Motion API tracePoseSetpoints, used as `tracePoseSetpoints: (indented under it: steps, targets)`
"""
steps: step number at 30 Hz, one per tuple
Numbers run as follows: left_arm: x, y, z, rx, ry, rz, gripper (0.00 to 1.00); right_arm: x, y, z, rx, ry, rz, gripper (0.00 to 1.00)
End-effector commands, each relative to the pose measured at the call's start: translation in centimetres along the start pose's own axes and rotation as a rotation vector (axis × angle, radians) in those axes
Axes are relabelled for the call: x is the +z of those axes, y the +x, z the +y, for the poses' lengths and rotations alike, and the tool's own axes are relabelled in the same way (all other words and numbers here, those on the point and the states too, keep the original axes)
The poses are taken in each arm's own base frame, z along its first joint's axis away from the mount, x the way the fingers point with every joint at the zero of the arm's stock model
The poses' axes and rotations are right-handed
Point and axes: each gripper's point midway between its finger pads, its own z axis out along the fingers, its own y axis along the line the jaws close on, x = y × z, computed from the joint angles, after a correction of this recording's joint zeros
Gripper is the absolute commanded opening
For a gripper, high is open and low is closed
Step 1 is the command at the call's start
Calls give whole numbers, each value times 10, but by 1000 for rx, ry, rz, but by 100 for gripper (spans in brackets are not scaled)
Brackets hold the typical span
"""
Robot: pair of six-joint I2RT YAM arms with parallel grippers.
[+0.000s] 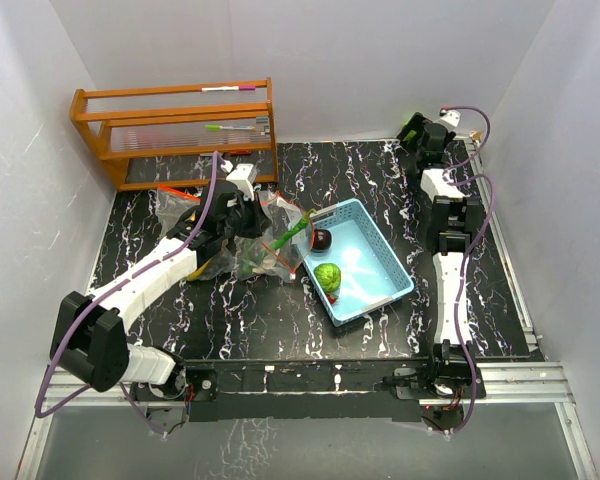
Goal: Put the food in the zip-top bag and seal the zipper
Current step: Pick up the fake vegetable at the center of the board.
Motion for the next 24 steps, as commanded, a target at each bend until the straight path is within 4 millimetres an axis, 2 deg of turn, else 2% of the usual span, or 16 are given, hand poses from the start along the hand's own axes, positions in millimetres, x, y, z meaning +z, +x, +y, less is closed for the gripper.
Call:
tracePoseSetpoints:
  steps: [1, 5, 9, 12, 17, 24]
  targets:
    - [-2, -7, 1, 19, -1, -32, 0, 6, -11, 28, 71, -107, -62, 97]
    - [-2, -10, -1, 23, 4, -35, 0, 7, -6, 21, 98, -113, -53, 81]
    - [-1, -9, -1, 19, 10, -36, 0, 6, -7, 14, 130, -132, -55, 50]
    - [0, -8, -1, 18, 9, -36, 0, 0, -10, 18, 152, -181, -47, 35]
    - [-2, -11, 1, 20, -6, -46, 0, -23, -23, 39, 143, -298, -28, 27]
    - [-4, -12, 3, 21, -18, -53, 0, -84, -50, 85, 189, -526, -7, 13]
